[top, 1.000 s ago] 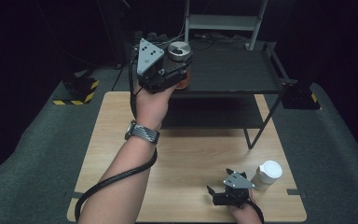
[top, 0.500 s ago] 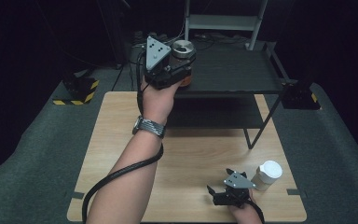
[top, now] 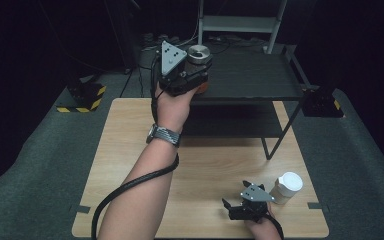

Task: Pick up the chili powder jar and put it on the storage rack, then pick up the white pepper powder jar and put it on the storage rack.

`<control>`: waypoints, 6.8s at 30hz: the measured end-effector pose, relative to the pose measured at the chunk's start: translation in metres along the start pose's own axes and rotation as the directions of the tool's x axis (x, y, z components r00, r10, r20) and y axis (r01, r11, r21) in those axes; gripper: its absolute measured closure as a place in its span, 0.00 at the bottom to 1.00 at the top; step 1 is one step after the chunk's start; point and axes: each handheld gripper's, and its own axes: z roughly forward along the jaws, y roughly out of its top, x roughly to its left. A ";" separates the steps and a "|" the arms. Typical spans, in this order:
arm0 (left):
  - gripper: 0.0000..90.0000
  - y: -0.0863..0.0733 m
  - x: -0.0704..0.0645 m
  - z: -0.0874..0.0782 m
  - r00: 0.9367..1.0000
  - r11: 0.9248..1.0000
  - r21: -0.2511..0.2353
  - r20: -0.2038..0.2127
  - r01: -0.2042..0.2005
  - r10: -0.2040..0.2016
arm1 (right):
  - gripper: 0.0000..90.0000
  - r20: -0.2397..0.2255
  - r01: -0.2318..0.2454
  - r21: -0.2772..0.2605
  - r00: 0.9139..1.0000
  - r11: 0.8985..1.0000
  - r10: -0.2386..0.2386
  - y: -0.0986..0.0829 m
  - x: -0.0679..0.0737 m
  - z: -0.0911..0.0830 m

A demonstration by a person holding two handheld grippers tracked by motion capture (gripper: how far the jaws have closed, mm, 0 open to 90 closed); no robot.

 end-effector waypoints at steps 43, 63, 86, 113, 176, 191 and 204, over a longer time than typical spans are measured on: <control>0.01 0.002 -0.003 -0.021 0.999 0.999 0.020 0.016 0.048 -0.048 | 0.01 0.008 0.007 0.005 1.000 1.000 -0.007 0.001 0.002 0.000; 0.01 -0.010 -0.004 -0.071 0.999 0.999 0.001 0.044 0.032 -0.032 | 0.01 0.014 0.011 0.009 1.000 1.000 -0.012 0.002 0.003 0.001; 0.01 -0.063 -0.002 -0.135 0.999 0.999 0.042 0.039 -0.001 -0.001 | 0.01 0.022 0.021 0.015 1.000 1.000 -0.021 0.003 0.006 0.001; 0.01 -0.163 -0.001 -0.177 0.999 0.982 0.188 0.042 0.025 -0.034 | 0.01 0.028 0.028 0.018 0.999 0.999 -0.028 0.003 0.008 0.002; 0.01 -0.233 -0.020 -0.177 0.995 0.821 0.562 0.019 -0.096 0.102 | 0.01 0.049 0.072 -0.005 0.996 0.997 -0.072 -0.001 0.015 0.000; 0.01 -0.234 -0.021 -0.177 0.993 0.823 0.557 0.032 -0.110 0.111 | 0.01 0.040 0.050 -0.110 0.998 0.993 -0.046 -0.005 0.016 -0.020; 0.01 -0.235 -0.022 -0.183 0.992 0.830 0.546 0.035 -0.119 0.119 | 0.00 0.036 0.029 -0.188 0.999 0.982 -0.023 0.008 0.016 -0.042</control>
